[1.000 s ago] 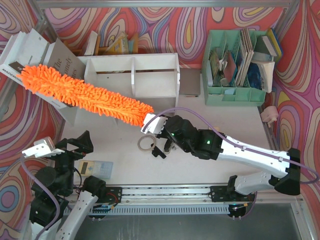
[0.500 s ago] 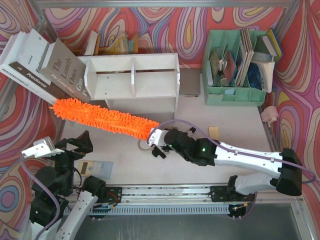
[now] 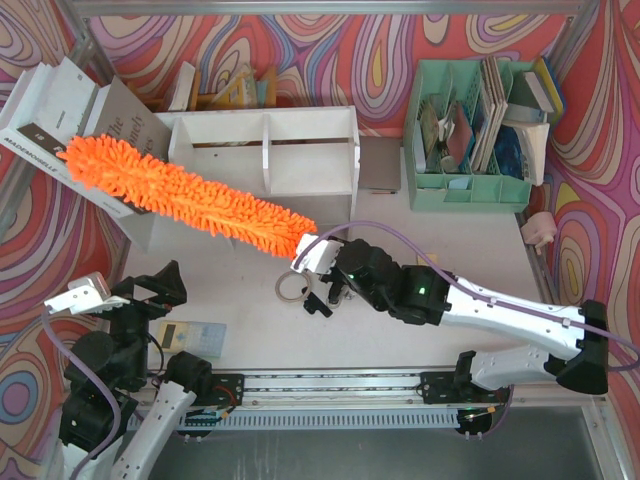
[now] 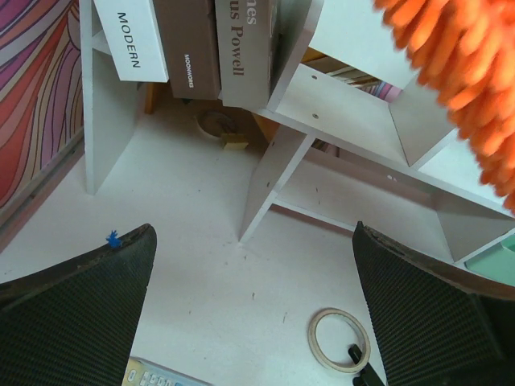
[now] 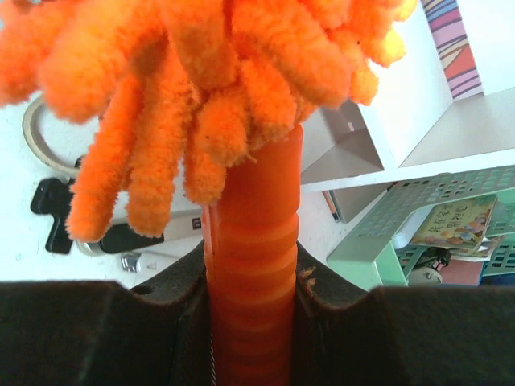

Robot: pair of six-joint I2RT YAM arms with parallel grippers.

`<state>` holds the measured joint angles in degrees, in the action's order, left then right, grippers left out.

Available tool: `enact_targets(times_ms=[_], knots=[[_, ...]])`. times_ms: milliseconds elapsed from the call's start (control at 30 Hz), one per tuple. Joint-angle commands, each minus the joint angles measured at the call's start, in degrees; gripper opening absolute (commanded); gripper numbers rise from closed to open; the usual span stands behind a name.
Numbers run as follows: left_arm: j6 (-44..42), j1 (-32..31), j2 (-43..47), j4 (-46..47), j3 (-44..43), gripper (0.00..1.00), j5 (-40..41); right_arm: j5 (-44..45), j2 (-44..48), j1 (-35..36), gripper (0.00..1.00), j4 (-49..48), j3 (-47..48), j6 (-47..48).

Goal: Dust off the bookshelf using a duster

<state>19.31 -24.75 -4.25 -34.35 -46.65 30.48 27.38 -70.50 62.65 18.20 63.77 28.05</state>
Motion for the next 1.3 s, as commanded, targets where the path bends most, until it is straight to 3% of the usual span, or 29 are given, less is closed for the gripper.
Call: enact_targets(times_ms=[0, 467, 933, 1267], knots=[[0.38, 0.1, -0.26, 0.42, 0.35, 0.98, 0.62, 0.49, 0.99, 0.11, 0.0, -3.88, 0.87, -0.98], [0.29, 0.06, -1.07, 0.51, 0.38, 0.98, 0.37, 1.28, 3.15, 0.1, 0.0, -3.51, -9.62, -7.98], [0.29, 0.05, -0.78, 0.42, 0.34, 0.98, 0.68, -0.61, 1.55, 0.19, 0.0, -3.32, 0.35, -4.15], [0.22, 0.04, -0.91, 0.51, 0.42, 0.98, 0.72, -0.47, 2.69, 0.19, 0.0, -1.04, -7.31, -9.64]])
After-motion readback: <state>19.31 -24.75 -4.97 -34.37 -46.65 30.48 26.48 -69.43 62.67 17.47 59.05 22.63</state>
